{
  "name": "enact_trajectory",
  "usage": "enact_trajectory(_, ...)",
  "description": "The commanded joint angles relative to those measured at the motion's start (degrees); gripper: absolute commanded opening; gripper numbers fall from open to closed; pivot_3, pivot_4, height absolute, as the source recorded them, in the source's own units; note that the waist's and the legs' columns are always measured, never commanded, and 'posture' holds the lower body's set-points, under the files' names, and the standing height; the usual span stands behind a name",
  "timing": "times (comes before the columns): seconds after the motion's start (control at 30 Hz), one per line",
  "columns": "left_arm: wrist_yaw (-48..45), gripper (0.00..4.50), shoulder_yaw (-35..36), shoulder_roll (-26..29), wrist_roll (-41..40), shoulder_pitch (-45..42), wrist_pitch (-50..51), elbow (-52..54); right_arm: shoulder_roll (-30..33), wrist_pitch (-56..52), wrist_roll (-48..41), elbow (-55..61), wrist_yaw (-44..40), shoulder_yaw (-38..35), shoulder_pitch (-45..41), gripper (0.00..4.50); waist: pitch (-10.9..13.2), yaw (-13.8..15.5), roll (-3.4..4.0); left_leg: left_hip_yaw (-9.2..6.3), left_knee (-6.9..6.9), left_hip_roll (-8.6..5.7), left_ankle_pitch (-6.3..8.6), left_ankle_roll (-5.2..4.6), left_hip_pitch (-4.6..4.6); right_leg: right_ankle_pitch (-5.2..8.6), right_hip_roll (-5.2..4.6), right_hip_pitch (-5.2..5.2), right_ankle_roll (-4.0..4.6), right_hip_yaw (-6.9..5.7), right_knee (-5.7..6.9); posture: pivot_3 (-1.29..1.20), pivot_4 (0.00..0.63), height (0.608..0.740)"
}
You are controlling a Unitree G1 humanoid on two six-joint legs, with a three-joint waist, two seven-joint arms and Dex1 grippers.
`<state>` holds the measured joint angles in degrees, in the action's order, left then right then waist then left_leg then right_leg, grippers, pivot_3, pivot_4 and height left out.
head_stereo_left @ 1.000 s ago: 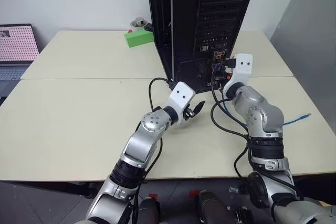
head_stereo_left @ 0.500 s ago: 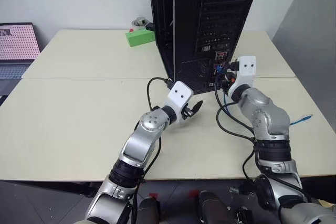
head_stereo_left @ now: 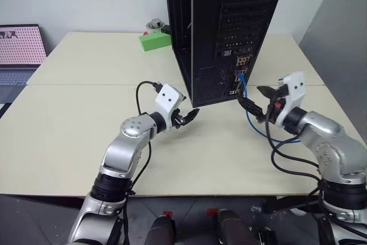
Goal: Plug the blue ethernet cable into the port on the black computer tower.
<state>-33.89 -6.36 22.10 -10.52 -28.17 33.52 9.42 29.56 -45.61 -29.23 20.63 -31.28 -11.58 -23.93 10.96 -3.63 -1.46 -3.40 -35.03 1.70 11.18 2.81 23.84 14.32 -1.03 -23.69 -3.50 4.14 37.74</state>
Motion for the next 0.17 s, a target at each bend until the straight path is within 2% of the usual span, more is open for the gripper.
enact_trajectory(0.03, -3.2, 3.38, 2.7, 2.9, -2.2, 0.0, -2.0, 2.6, 3.7, 2.3, -3.6, 2.0, -3.8, -5.4, 0.7, 4.47, 0.0, 0.2, 0.0, 0.0, 0.0, 0.0, 0.0, 0.0, 0.0, 0.0, 0.0, 0.0, 0.0, 0.0, 0.0, 0.0, 0.15, 0.74)
enact_trajectory(0.17, -6.1, 3.38, 2.9, 5.7, -2.8, 0.3, -2.7, 1.9, 5.0, 2.9, -4.4, 1.6, -4.6, -5.8, 1.2, 4.47, 0.0, 0.2, -0.01, 0.0, 0.0, 0.01, 0.0, 0.0, -0.01, 0.0, 0.0, 0.0, 0.01, 0.0, 0.0, 0.0, 0.15, 0.74)
